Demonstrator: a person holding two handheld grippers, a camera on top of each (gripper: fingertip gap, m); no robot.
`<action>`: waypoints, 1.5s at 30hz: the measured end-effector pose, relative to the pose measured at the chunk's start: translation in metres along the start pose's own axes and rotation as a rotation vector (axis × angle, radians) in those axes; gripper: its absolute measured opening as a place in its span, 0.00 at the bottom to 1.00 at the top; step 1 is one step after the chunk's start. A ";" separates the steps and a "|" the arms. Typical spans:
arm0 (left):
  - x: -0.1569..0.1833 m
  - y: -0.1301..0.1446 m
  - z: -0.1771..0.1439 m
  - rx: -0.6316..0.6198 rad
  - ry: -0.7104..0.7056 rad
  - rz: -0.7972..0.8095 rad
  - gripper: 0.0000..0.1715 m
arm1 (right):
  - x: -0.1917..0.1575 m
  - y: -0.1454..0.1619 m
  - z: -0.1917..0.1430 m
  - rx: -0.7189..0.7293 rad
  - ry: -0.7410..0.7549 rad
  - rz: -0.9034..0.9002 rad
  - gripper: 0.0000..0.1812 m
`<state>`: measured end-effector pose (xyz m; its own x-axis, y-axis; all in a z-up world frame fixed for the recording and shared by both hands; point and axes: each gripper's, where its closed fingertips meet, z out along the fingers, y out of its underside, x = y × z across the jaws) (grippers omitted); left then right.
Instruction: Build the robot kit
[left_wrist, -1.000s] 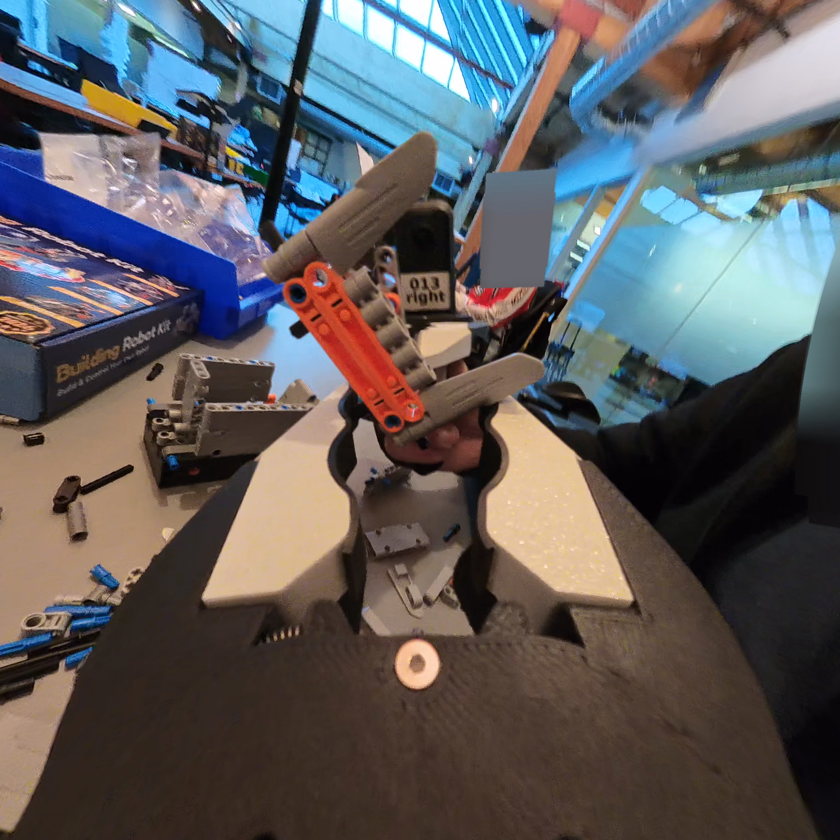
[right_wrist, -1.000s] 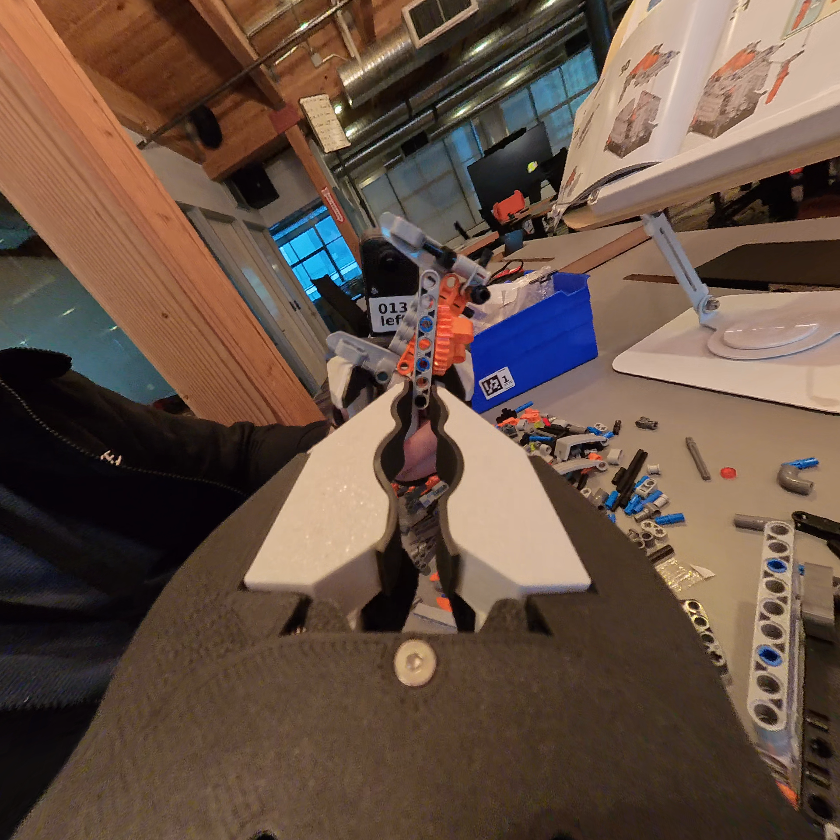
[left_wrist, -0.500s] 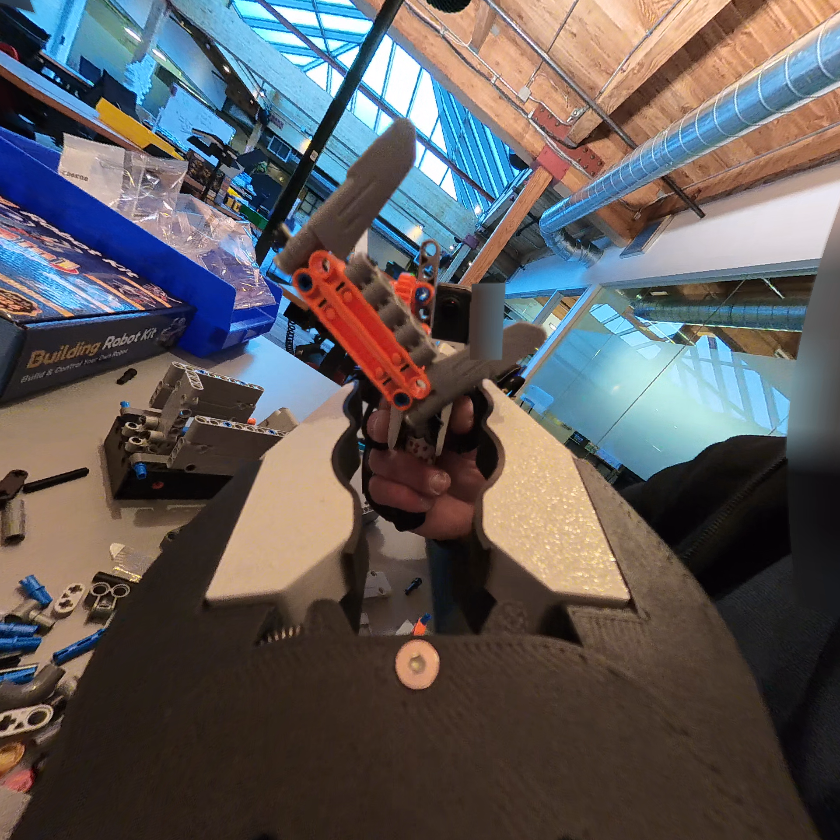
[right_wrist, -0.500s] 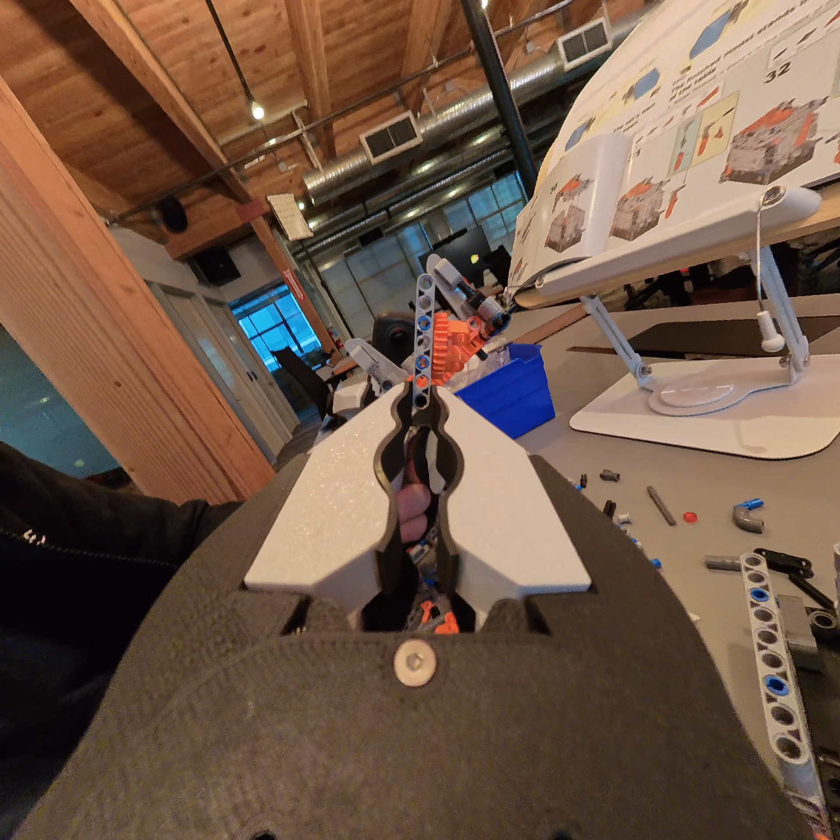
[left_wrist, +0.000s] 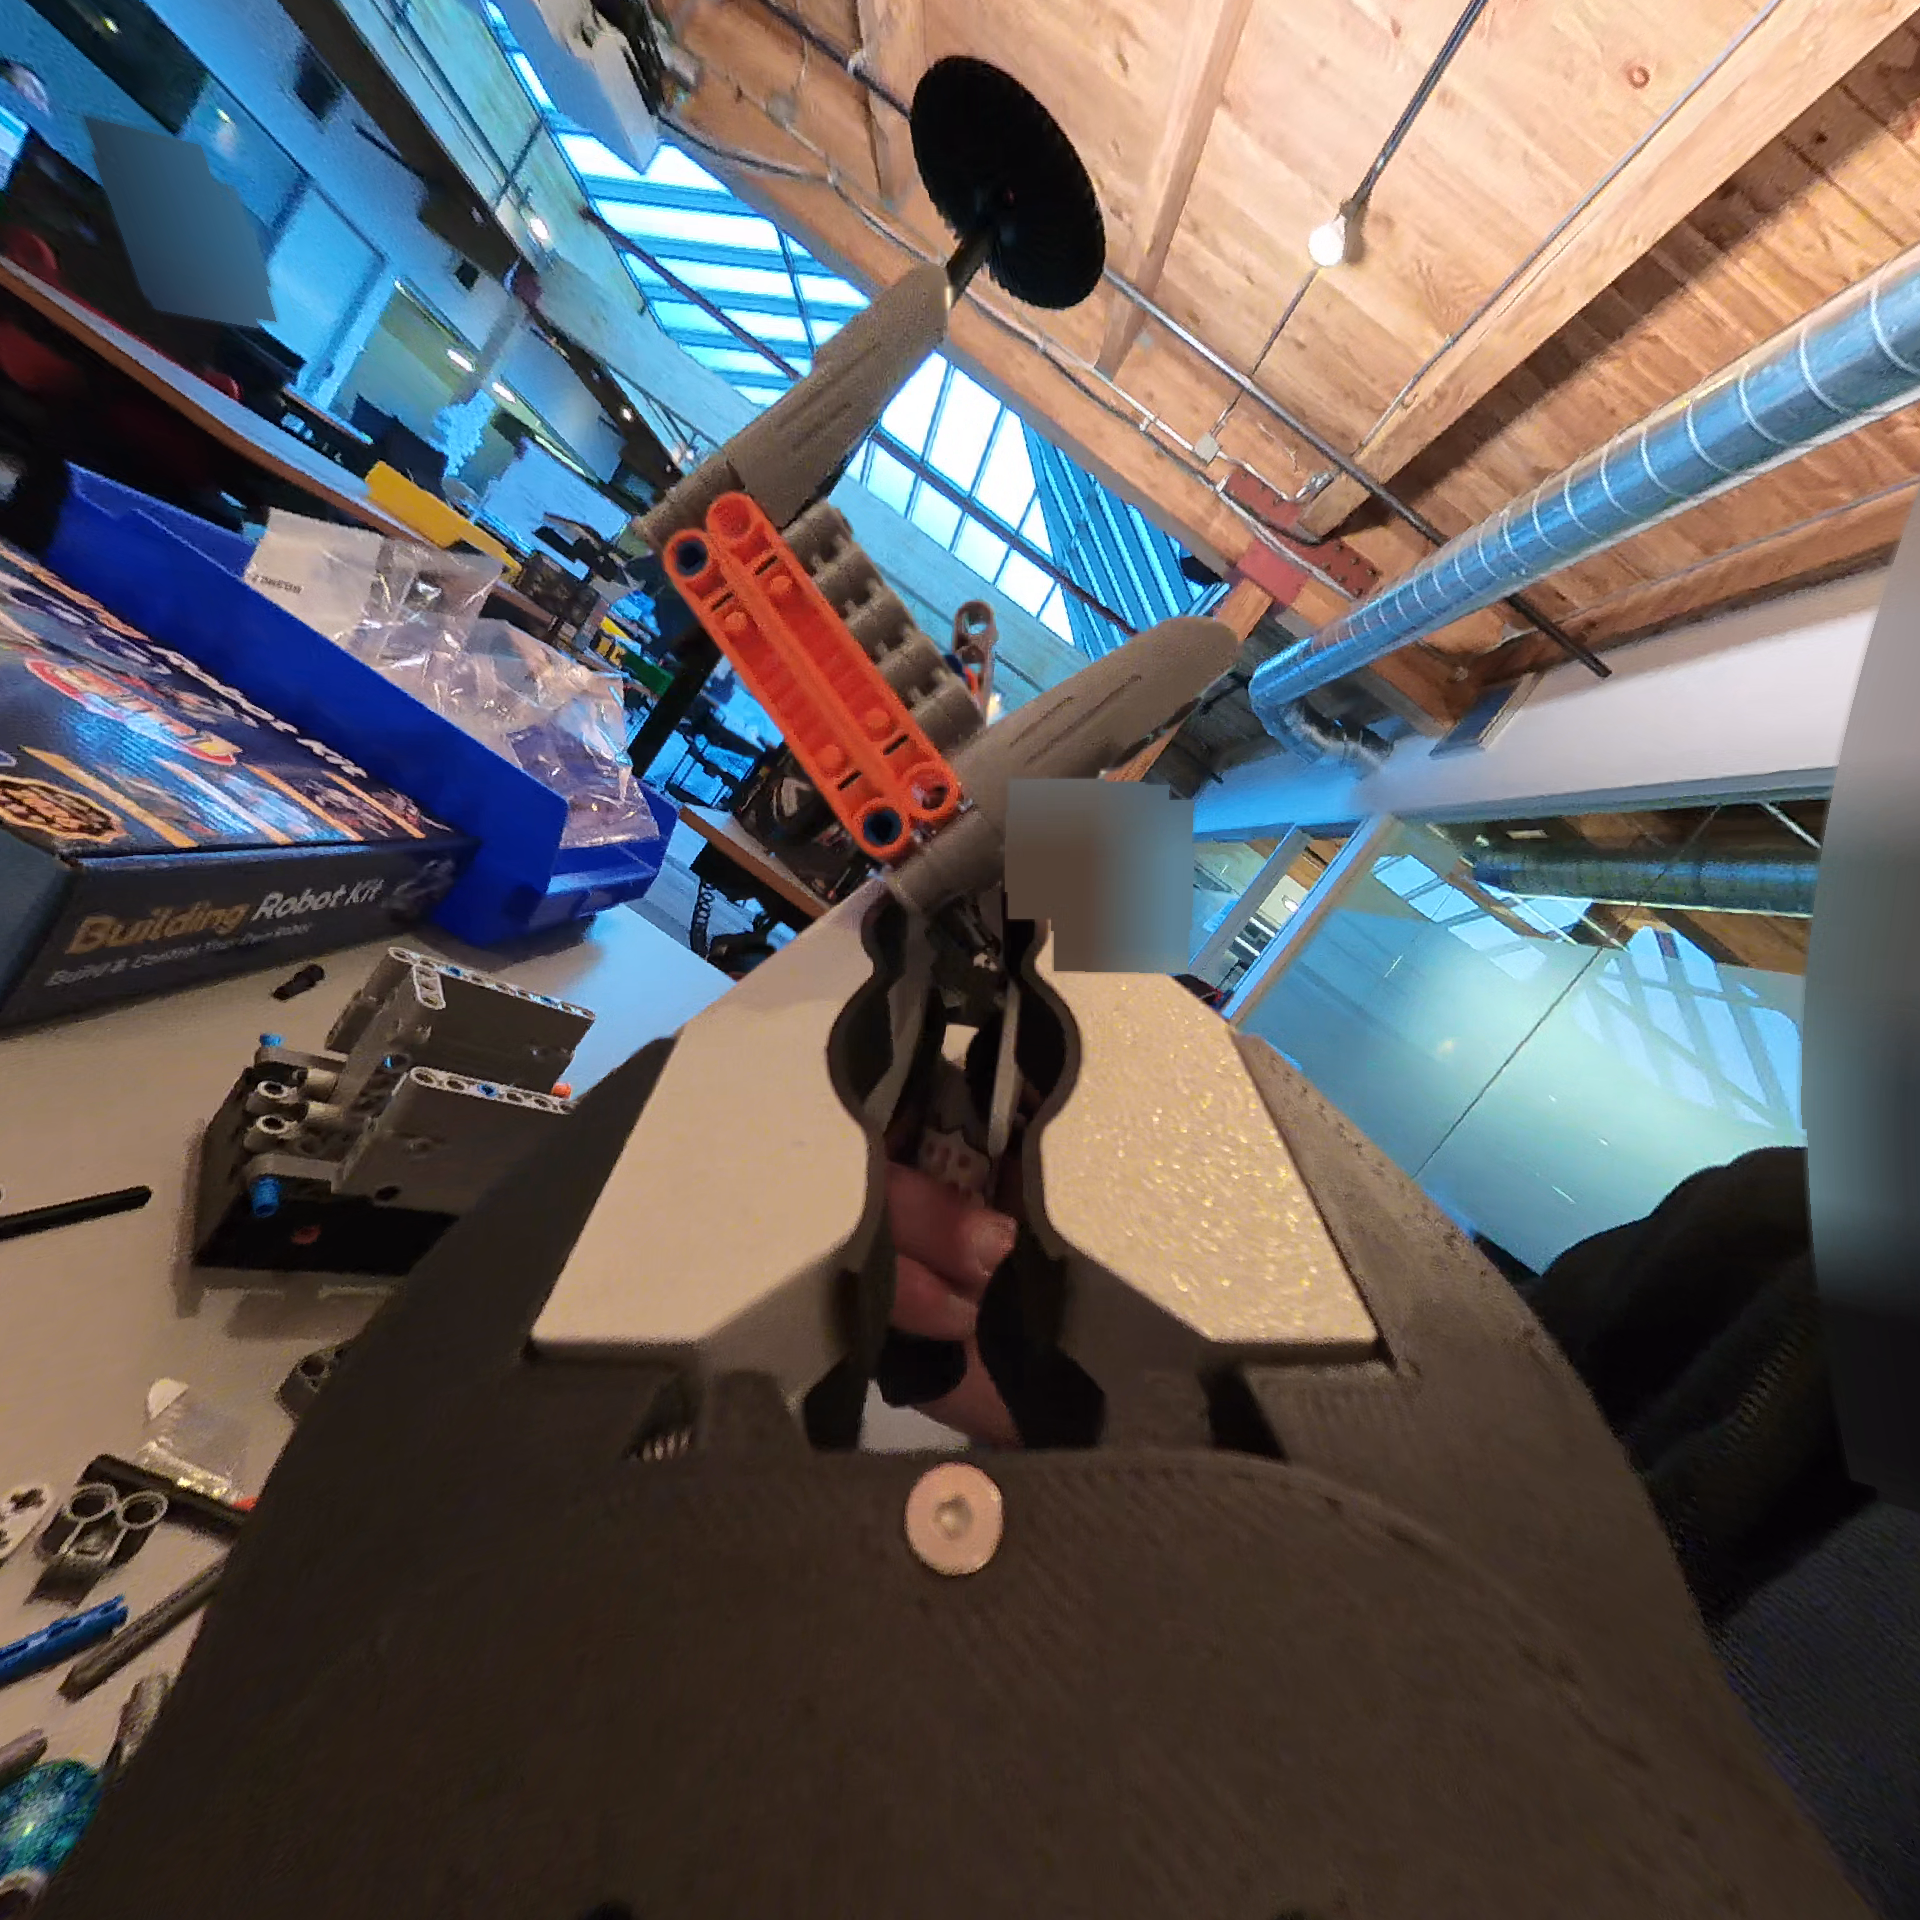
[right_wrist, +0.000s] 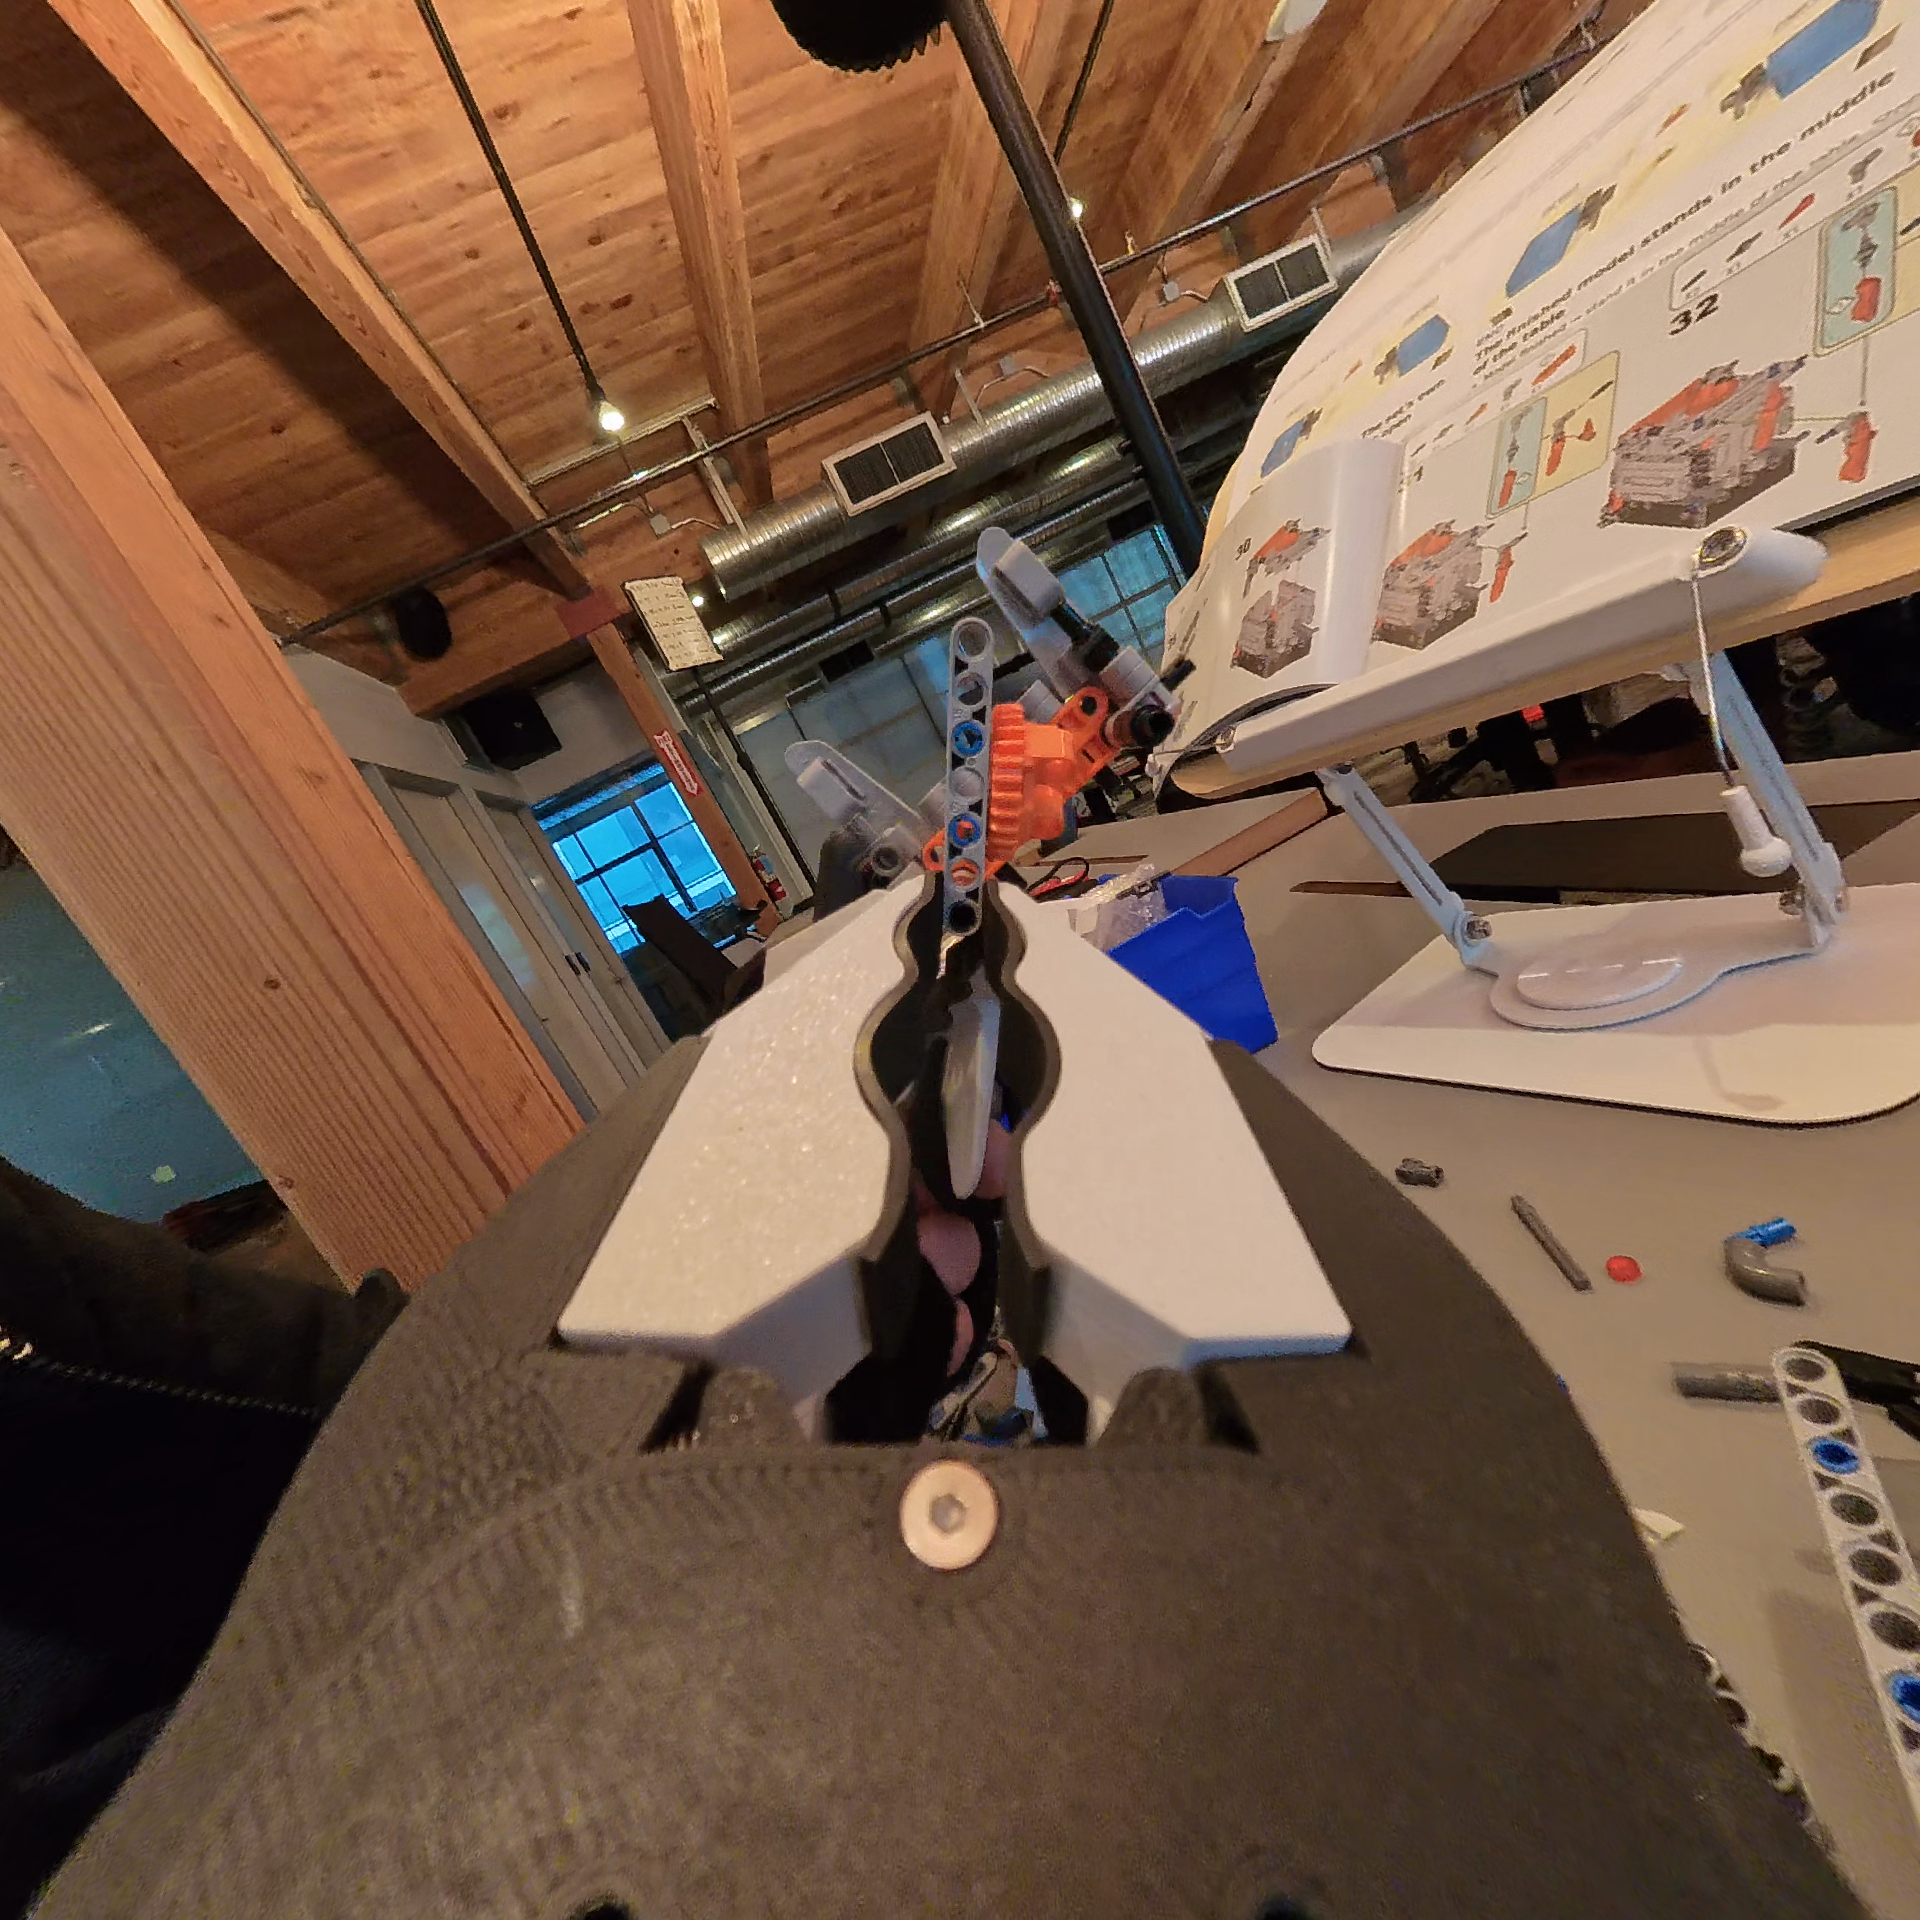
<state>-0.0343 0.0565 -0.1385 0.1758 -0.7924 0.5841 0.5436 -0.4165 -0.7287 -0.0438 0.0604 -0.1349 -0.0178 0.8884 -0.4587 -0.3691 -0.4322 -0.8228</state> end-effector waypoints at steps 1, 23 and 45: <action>0.000 -0.001 0.000 0.011 0.008 -0.008 0.08 | 0.000 0.000 0.000 0.005 -0.001 0.006 0.03; -0.004 -0.018 0.001 0.178 -0.040 -0.071 0.05 | -0.002 0.001 0.005 0.064 0.009 0.043 0.03; -0.009 -0.014 -0.009 0.142 -0.103 -0.033 0.02 | 0.002 0.017 0.007 -0.107 0.125 -0.132 0.03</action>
<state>-0.0508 0.0659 -0.1369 0.2351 -0.7268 0.6454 0.6599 -0.3682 -0.6550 -0.0568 0.0565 -0.1474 0.1423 0.9153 -0.3768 -0.2595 -0.3329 -0.9065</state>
